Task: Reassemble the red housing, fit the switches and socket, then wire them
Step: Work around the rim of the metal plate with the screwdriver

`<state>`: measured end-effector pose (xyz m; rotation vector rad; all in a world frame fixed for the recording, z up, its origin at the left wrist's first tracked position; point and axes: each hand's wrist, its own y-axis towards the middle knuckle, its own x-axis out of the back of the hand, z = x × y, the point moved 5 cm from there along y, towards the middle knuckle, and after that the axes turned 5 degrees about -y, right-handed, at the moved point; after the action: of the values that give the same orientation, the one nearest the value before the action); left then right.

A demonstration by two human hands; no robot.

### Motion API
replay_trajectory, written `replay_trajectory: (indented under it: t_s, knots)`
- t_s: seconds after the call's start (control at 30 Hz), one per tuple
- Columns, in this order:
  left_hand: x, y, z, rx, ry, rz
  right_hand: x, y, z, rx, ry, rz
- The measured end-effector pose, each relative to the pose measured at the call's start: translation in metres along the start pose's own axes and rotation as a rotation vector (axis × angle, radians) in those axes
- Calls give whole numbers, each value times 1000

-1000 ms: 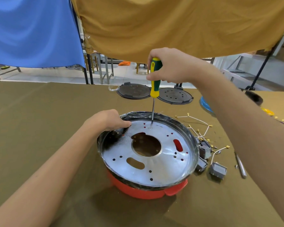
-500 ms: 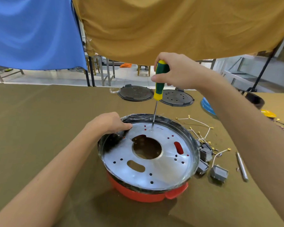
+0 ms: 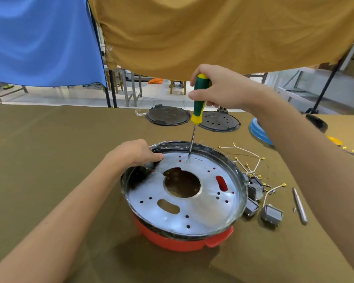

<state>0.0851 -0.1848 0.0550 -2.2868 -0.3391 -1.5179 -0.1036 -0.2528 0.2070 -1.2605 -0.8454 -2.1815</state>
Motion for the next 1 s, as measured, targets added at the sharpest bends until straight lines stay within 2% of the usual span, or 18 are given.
replay_trajectory:
  t_s: [0.17,0.3,0.37,0.5,0.87,0.93,1.0]
  knots:
    - [0,1,0,9,35,-13,-8,4,0,-70,-155,-160]
    - [0,0,-1,12,42,-21,-15,3,6,-105,-270,-372]
    - [0,0,0,16,35,-18,-16,2,7,-71,-211,-310]
    - [0,1,0,4,15,-17,-7,-2,1,-48,69,-18]
    - [-2,1,0,-7,14,-8,-20,1,3,-132,-113,-330]
    - [-2,0,1,-3,4,-4,-21,0,7,-115,-103,-311]
    - [-1,-1,1,1,-1,-8,-17,-1,7,-91,-22,-212]
